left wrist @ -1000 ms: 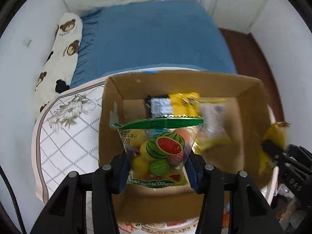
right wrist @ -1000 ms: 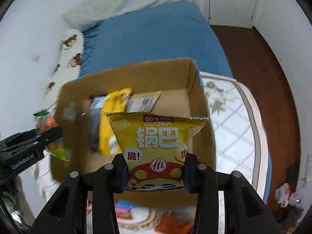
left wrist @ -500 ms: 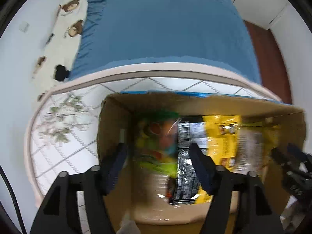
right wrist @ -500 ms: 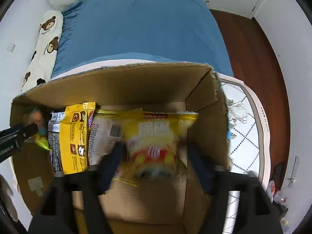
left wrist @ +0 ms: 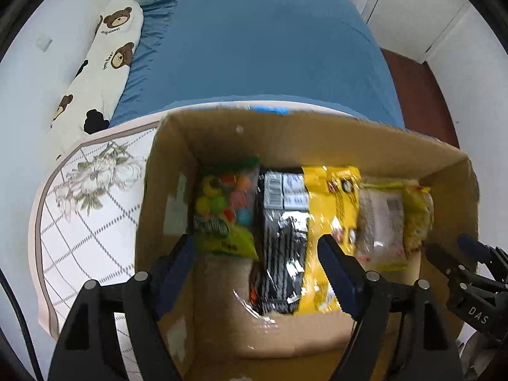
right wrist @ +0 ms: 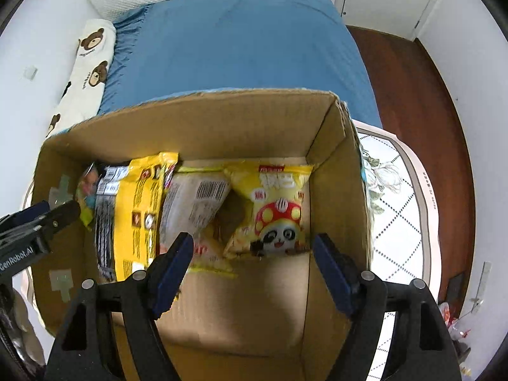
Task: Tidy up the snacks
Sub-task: 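Carry both bags into the cardboard box and release them, then grasp the red spicy strip packet with left tool while right tool grasps the orange packet, then carry both packets into the cardboard box and open both tools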
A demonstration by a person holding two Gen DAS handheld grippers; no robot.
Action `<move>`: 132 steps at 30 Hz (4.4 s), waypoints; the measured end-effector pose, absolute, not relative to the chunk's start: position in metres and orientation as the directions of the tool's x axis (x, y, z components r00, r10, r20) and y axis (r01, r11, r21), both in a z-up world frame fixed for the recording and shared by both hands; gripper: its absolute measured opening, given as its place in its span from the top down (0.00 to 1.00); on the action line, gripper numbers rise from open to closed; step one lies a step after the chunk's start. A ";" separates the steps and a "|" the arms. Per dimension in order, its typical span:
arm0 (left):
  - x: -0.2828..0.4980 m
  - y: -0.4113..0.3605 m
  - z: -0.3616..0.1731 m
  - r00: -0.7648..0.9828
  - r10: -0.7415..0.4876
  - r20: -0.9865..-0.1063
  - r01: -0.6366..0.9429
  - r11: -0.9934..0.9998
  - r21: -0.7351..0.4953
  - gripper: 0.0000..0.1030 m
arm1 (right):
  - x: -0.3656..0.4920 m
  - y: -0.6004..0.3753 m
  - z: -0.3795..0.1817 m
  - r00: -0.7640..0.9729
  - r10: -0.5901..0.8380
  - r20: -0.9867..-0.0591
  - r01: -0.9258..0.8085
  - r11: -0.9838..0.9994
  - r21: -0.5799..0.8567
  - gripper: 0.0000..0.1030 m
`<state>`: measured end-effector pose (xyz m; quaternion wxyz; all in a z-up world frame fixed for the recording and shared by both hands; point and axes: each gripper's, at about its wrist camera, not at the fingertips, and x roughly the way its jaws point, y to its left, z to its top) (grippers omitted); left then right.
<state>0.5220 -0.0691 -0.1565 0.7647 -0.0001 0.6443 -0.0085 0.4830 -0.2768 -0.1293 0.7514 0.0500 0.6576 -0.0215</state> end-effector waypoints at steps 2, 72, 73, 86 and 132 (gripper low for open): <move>0.507 -0.073 -0.151 0.195 -0.016 -0.981 0.011 1.000 -0.014 0.24 | 0.472 -0.275 -0.124 0.152 0.041 -0.987 0.100 0.993 0.057 0.22; 0.242 -0.123 -0.280 0.034 0.001 -0.999 0.131 0.991 0.005 0.51 | 0.196 -0.283 -0.237 -0.113 0.179 -0.977 0.200 0.968 0.154 0.43; 0.232 -0.119 -0.282 0.016 -0.003 -1.000 0.130 0.992 -0.001 0.51 | 0.192 -0.281 -0.238 -0.117 0.191 -0.975 0.209 0.964 0.163 0.43; 0.189 -0.089 -0.313 -0.064 -0.056 -0.996 0.027 0.998 -0.058 0.40 | 0.162 -0.247 -0.250 -0.140 0.182 -0.973 0.131 0.978 0.164 0.28; 0.462 -0.151 -0.152 0.045 -0.376 -0.925 0.014 0.927 -0.376 0.58 | 0.390 -0.268 -0.051 0.167 0.094 -0.981 0.093 0.989 0.111 0.55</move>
